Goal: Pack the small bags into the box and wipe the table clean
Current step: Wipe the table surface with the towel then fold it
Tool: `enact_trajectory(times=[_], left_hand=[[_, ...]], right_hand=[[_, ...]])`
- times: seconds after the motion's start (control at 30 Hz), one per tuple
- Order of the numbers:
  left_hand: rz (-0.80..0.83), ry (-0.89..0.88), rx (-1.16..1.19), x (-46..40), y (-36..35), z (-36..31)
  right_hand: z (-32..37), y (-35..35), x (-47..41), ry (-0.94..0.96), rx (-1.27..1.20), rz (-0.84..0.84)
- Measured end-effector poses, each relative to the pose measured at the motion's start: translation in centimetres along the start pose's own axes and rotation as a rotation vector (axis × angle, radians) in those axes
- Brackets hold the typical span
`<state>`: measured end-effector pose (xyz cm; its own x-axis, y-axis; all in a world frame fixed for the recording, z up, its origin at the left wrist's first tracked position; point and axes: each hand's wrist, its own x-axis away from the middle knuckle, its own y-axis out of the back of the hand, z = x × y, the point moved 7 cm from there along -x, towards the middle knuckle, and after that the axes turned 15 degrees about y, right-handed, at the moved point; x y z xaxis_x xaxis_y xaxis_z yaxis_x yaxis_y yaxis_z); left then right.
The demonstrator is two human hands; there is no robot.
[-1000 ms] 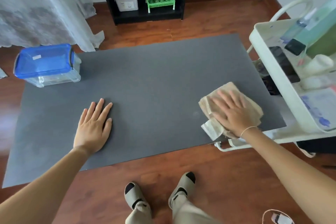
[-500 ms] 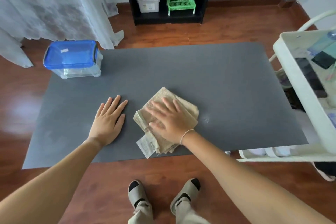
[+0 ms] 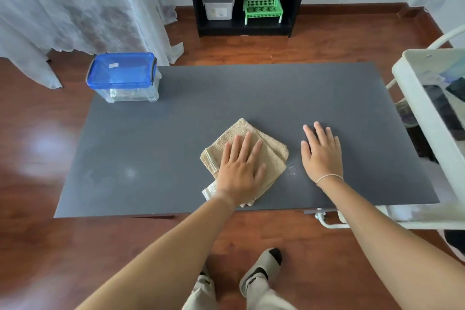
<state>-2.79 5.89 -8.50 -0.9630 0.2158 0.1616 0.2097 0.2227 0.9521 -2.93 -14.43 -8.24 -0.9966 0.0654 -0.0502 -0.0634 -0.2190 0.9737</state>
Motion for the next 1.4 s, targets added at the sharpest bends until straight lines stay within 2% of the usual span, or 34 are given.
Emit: enact_trajectory(times=[0.2, 0.33, 0.5, 0.57, 0.73, 0.8, 0.93, 1.03, 1.1, 1.23, 1.3, 1.4], left_hand=[[-0.018, 0.035, -0.073, 1.8, 1.0, 5.5], [-0.026, 0.158, -0.091, 3.9, 3.2, 14.0], [-0.064, 0.394, -0.101, 7.4, 6.7, 27.2], [-0.071, 0.450, -0.105, 7.7, 7.3, 29.8], [-0.046, 0.498, -0.107, 6.4, 6.1, 28.1], [-0.011, 0.405, -0.076, 5.6, 5.3, 24.4], [0.030, 0.094, -0.104, 5.3, 3.1, 14.2], [0.012, 0.003, -0.129, 5.4, 3.6, 14.3], [-0.014, 0.048, -0.116, 5.4, 4.8, 18.6], [-0.067, 0.380, -0.066, 5.8, 7.5, 30.0], [-0.078, 0.469, -0.078, 5.9, 7.8, 32.0], [-0.091, 0.505, -0.071, 5.2, 7.3, 31.1]], right_hand=[[0.1, 0.1, 0.1, 0.016, -0.009, -0.010], [0.4, 0.5, 0.2, 0.027, -0.005, -0.037], [1.0, 0.8, 0.2, 0.020, -0.009, -0.055], [1.1, 0.8, 0.2, 0.007, -0.004, -0.050], [3.3, 0.5, 0.5, 0.006, 0.022, 0.001], [6.4, -0.3, 0.5, 0.082, 0.036, 0.040], [12.9, -2.6, 0.6, 0.233, 0.013, 0.123], [14.6, -3.4, 0.8, 0.277, 0.024, 0.146], [14.5, -3.5, 0.8, 0.278, 0.023, 0.142], [14.6, -3.4, 0.9, 0.284, 0.033, 0.133], [14.7, -3.2, 0.9, 0.278, 0.034, 0.128], [14.7, -3.3, 0.9, 0.278, 0.034, 0.127]])
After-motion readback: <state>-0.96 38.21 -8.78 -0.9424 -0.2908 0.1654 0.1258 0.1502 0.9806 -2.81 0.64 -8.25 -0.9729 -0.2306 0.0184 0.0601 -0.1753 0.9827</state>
